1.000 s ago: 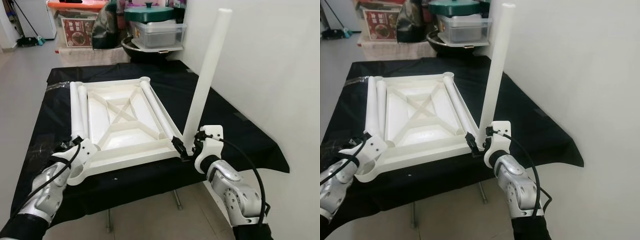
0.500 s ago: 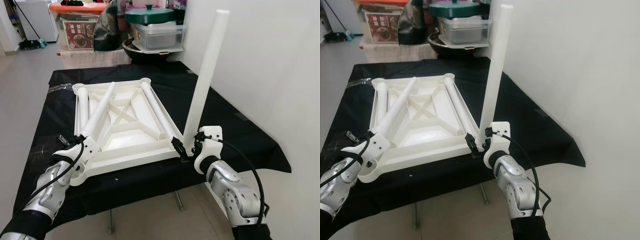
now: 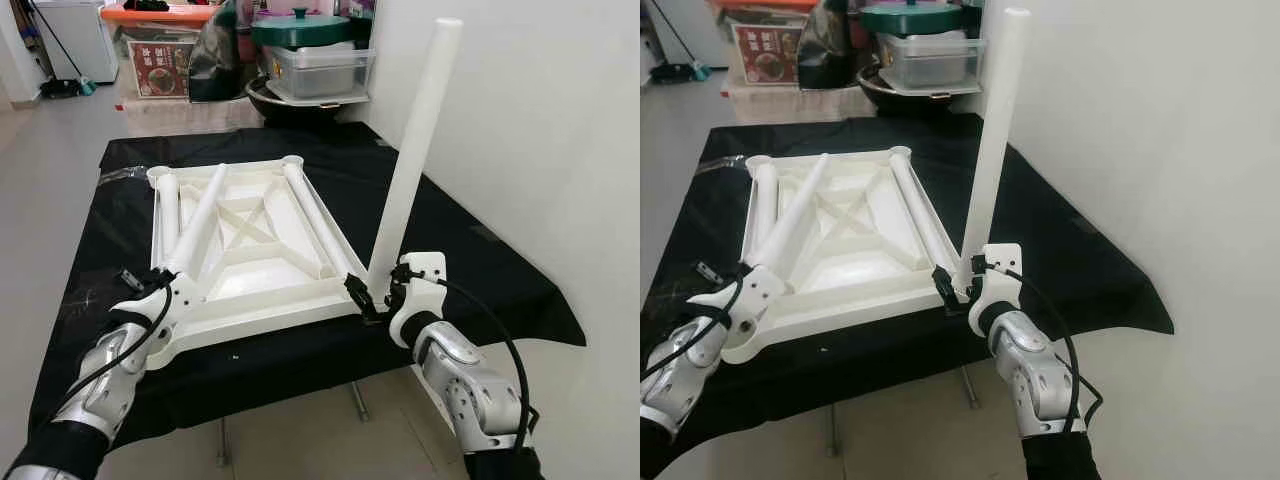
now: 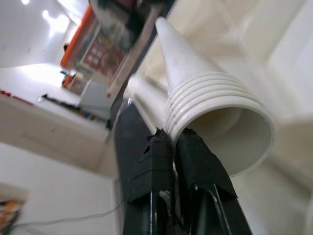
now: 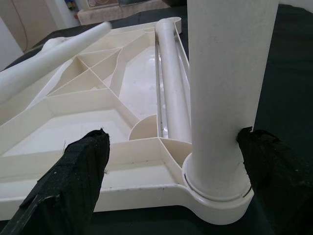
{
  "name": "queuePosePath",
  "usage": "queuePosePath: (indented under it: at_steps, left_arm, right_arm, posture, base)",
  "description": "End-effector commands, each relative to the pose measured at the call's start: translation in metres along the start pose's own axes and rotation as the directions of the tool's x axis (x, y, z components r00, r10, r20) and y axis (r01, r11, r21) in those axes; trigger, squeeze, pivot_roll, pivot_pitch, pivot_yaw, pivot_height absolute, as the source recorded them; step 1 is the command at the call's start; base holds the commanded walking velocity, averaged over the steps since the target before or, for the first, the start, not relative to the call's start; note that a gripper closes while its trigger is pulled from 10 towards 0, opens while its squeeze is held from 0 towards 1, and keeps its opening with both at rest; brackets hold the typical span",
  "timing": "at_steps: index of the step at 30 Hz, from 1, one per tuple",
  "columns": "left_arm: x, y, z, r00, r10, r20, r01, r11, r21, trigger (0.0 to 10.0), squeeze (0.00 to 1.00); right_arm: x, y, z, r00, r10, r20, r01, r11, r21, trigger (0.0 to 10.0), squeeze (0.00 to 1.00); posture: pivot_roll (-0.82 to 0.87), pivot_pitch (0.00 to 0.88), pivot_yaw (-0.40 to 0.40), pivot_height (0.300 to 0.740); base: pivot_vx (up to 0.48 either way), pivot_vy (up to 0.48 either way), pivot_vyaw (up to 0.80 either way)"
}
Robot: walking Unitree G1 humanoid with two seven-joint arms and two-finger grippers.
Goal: Building children table
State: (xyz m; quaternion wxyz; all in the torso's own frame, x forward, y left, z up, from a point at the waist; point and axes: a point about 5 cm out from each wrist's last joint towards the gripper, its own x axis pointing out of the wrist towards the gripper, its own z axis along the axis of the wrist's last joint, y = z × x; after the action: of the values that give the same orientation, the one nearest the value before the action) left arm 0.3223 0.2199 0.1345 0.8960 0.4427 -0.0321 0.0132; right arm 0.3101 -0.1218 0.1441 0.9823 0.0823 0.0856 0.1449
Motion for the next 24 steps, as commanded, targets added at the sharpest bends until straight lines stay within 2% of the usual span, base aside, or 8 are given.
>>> queuePosePath:
  at_steps: [1,8,14,16,17,18,21,24]
  left_arm:
    - [0.003,0.004,0.021,0.994,0.02,0.109,-0.013,0.998,-0.064,10.0,0.0]
    - [0.002,0.018,0.049,0.959,0.072,0.274,-0.041,0.992,-0.118,10.0,0.0]
    - [-0.004,0.021,0.062,0.932,0.094,0.349,-0.036,0.985,-0.169,10.0,0.0]
    - [-0.004,0.021,0.062,0.932,0.094,0.349,-0.036,0.985,-0.169,10.0,0.0]
    - [-0.009,0.026,0.063,0.917,0.145,0.373,-0.086,0.981,-0.171,10.0,0.0]
    - [-0.009,0.026,0.063,0.917,0.145,0.373,-0.086,0.981,-0.171,10.0,0.0]
    - [-0.022,0.019,0.065,0.889,0.143,0.434,-0.127,0.99,-0.067,10.0,0.0]
    - [-0.032,0.009,0.067,0.876,0.119,0.468,-0.107,0.993,-0.051,10.0,0.0]
  right_arm:
    - [0.005,0.01,0.003,0.999,0.049,0.011,-0.05,0.999,0.013,10.0,0.0]
    - [0.009,0.019,0.012,0.988,0.155,0.012,-0.155,0.974,0.168,10.0,0.0]
    - [0.011,0.029,0.019,0.966,0.257,0.028,-0.254,0.923,0.289,10.0,0.0]
    - [0.011,0.029,0.019,0.966,0.257,0.028,-0.254,0.923,0.289,10.0,0.0]
    - [0.011,0.039,0.027,0.94,0.338,0.053,-0.332,0.863,0.382,10.0,0.0]
    - [0.011,0.039,0.027,0.94,0.338,0.053,-0.332,0.863,0.382,10.0,0.0]
    - [0.007,0.049,0.041,0.894,0.438,0.098,-0.439,0.806,0.397,10.0,0.0]
    - [0.006,0.052,0.047,0.87,0.482,0.105,-0.482,0.784,0.392,10.0,0.0]
  posture:
    - [0.05,0.0,-0.07,0.74]
    - [0.05,0.0,-0.076,0.74]
    - [0.06,0.0,-0.084,0.74]
    - [0.06,0.0,-0.084,0.74]
    - [0.07,0.0,-0.087,0.74]
    - [0.07,0.0,-0.087,0.74]
    - [0.07,0.0,-0.092,0.74]
    - [0.08,0.0,-0.097,0.74]
  base:
    - [0.0,0.0,0.0]
    - [0.0,0.0,0.0]
    - [0.0,0.0,0.0]
    - [0.0,0.0,0.0]
    - [0.0,0.0,0.0]
    - [0.0,0.0,0.0]
    - [0.0,0.0,0.0]
    - [0.0,0.0,0.0]
